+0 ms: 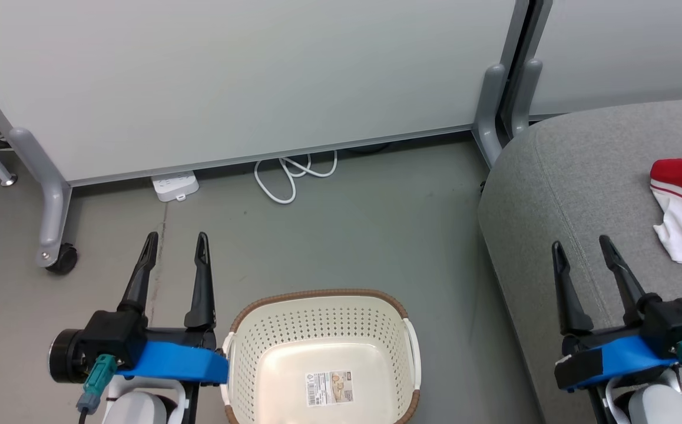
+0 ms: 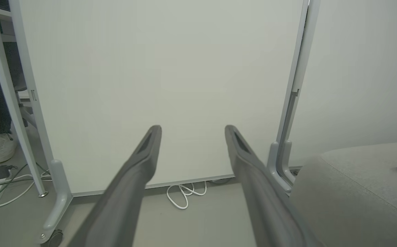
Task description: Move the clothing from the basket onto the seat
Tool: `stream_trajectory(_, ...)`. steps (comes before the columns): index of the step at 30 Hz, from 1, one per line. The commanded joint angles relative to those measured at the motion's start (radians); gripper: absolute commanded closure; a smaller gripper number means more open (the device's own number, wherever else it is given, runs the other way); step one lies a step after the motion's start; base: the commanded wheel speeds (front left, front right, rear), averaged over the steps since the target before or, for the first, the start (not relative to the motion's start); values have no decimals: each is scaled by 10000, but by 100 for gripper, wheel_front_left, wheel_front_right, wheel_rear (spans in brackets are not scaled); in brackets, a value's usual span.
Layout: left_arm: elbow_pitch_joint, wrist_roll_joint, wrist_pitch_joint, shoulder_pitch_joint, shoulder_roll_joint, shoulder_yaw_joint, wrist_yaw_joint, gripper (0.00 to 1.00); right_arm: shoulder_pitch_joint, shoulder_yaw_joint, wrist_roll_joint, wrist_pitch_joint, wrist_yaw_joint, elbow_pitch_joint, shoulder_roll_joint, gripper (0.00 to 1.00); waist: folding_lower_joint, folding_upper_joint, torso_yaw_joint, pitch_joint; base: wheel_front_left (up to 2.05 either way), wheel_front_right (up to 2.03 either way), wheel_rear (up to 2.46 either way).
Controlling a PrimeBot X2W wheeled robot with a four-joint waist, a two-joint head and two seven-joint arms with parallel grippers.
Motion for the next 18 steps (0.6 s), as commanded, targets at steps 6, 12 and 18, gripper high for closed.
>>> stream_trajectory(6,-23,69,-24,453,-109,388,-271,0,632,1,171,0,1,98,219,0,1,-1,146,-311,0,0,0)
stream_trajectory(12,32,70,-24,747,-155,639,-375,0,932,-79,221,0,1,149,337,0,1,-1,256,-464,0,0,0)
stream_trajectory(18,131,-166,-24,869,-160,617,-381,0,1048,-126,241,0,1,184,401,0,1,-1,340,-520,0,0,0)
